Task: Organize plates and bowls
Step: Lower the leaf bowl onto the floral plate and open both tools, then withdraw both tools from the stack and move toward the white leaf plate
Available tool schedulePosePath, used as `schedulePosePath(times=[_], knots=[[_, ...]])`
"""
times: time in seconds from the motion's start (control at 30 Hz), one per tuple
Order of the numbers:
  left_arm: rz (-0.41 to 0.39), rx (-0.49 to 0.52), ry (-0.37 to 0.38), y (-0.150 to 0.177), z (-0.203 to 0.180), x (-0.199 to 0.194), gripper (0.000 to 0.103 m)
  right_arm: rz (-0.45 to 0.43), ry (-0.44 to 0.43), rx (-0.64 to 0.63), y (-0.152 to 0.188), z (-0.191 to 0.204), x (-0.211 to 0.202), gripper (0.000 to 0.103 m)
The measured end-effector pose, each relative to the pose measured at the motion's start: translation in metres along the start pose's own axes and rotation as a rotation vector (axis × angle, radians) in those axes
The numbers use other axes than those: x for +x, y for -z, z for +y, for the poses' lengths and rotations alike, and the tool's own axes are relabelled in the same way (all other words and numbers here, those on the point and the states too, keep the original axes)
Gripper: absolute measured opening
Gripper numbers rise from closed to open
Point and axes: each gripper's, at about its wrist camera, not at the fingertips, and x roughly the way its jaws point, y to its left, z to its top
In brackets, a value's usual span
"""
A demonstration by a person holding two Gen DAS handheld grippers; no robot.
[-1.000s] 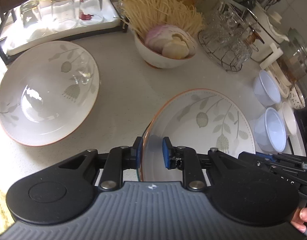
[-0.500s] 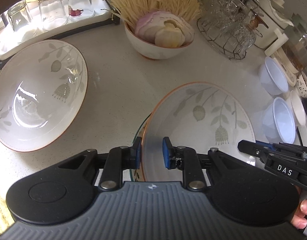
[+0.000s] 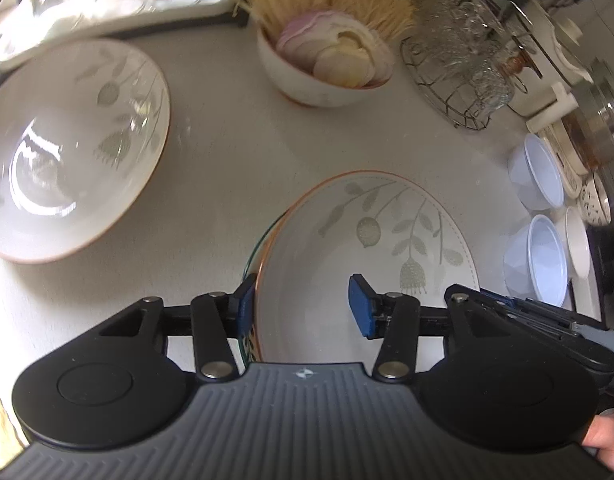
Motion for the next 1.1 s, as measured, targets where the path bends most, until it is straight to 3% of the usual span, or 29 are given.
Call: schedulePosePath(times=[0.23,0.53,1.1], knots=[[0.009,-0.060,0.015,0.006,0.006,-0.012,0.061,-0.010,-0.011,-0.004,0.000,-0.001,0.000,0.015],[-0.059,-0.064,-0.047,0.012,0.013,-0.037,0.065,-0.022,-0.012,-0.010,-0.001,-0.001,-0.004,0.014],[-0.333,0.019,-0.105,0.043,-0.046,-0.132,0.065,-0.284,-0.061,-0.151,-0.021,0.026,-0.104,0.015]])
